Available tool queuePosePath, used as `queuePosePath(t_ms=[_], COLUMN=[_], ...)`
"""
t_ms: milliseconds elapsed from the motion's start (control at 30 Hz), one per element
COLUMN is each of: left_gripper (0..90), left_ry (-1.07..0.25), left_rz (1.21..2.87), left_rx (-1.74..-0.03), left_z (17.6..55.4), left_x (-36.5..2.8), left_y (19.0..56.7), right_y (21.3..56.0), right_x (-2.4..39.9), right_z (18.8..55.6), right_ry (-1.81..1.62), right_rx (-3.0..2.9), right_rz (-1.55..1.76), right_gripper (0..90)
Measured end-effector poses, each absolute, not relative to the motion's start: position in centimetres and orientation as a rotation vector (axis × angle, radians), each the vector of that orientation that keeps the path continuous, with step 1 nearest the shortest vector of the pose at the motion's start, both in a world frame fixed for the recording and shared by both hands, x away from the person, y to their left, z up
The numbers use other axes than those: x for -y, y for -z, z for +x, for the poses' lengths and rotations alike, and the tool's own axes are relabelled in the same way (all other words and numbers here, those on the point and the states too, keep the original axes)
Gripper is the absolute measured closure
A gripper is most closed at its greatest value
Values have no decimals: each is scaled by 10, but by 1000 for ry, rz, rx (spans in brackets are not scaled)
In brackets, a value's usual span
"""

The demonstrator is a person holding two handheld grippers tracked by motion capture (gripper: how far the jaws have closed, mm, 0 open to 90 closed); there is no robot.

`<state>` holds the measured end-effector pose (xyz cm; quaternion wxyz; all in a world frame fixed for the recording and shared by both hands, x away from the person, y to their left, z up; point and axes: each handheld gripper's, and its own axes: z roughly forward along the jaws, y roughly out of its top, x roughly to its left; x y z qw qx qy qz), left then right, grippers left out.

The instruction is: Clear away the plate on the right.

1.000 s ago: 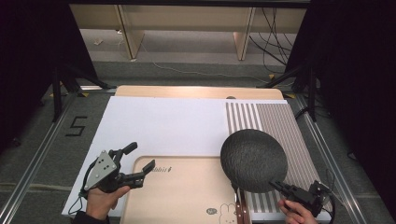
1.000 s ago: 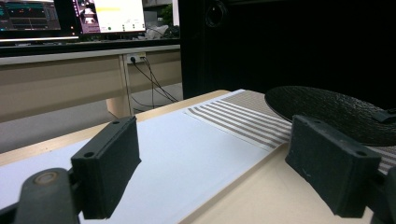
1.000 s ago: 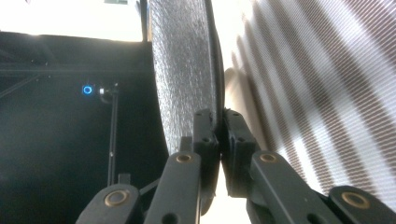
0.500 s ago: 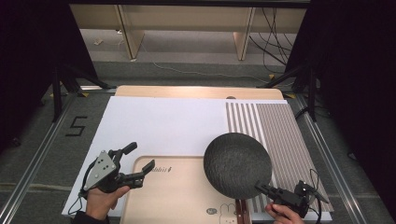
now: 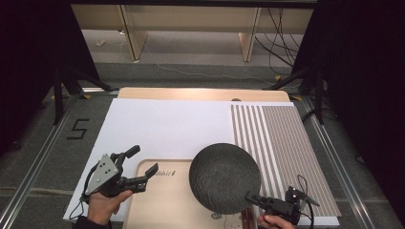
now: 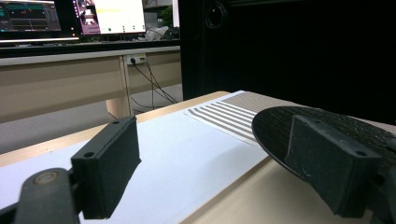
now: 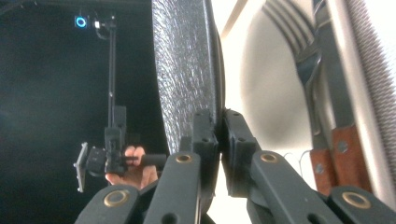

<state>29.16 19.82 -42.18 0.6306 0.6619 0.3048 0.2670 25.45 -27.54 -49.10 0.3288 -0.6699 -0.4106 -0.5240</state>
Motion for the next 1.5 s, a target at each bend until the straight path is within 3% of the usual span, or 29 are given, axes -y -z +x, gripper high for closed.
queuePosePath(t_ms=[1500], left_gripper=[163], left_ry=[-609], left_rz=[1514], left_rx=[-699], left_z=[291], left_x=[-199], left_y=[422], right_y=[504], right_x=[211], right_z=[252], right_ry=[1136], right_rx=[1244], right_rz=[-1710], right_gripper=[846])
